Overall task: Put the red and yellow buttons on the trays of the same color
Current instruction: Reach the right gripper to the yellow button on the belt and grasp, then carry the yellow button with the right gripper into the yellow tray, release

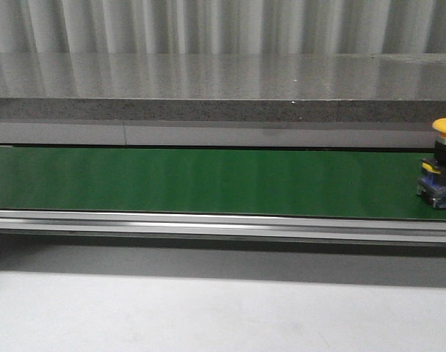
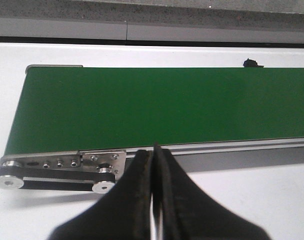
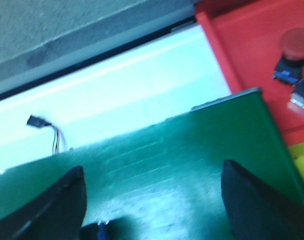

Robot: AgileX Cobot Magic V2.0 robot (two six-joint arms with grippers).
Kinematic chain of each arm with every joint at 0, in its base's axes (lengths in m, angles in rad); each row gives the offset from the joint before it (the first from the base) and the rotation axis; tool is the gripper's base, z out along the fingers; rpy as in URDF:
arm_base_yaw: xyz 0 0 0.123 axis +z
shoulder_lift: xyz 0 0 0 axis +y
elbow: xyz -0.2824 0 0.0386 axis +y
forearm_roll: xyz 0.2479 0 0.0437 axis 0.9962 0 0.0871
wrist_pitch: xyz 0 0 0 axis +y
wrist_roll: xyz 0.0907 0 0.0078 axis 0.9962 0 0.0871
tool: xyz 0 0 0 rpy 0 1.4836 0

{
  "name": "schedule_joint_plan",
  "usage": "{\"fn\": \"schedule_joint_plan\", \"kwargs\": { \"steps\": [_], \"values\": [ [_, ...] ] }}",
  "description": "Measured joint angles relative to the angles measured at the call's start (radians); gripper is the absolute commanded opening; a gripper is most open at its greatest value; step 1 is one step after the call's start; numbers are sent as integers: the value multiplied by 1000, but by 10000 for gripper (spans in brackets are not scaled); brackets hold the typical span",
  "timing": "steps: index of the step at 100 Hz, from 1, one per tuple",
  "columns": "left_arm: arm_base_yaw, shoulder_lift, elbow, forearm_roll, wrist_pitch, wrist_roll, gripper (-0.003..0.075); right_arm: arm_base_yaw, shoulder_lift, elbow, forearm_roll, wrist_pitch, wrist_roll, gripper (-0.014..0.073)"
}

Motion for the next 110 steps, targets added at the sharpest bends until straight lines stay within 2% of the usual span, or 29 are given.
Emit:
{"fn": "schedule_joint_plan", "kwargs": {
  "steps": [16, 37, 85, 92, 105, 110],
  "values": [
    [0, 0, 0, 0, 0, 0, -20, 110, -7, 19, -18, 45, -4, 563],
    [0, 0, 0, 0, 0, 0, -20, 197, -7, 21, -34, 66, -32, 563],
    [0, 0, 0, 0, 0, 0, -20, 205, 223, 21, -150, 62, -43, 556],
    [0, 0, 0, 0, 0, 0, -20, 205, 260, 21, -163, 52, -43, 482],
    [0, 0, 0, 0, 0, 0, -20, 205, 292, 21, -174, 33, -43, 210],
    [0, 0, 0, 0, 0, 0, -20, 205, 293, 21, -176, 20, -43, 139]
  ]
}}
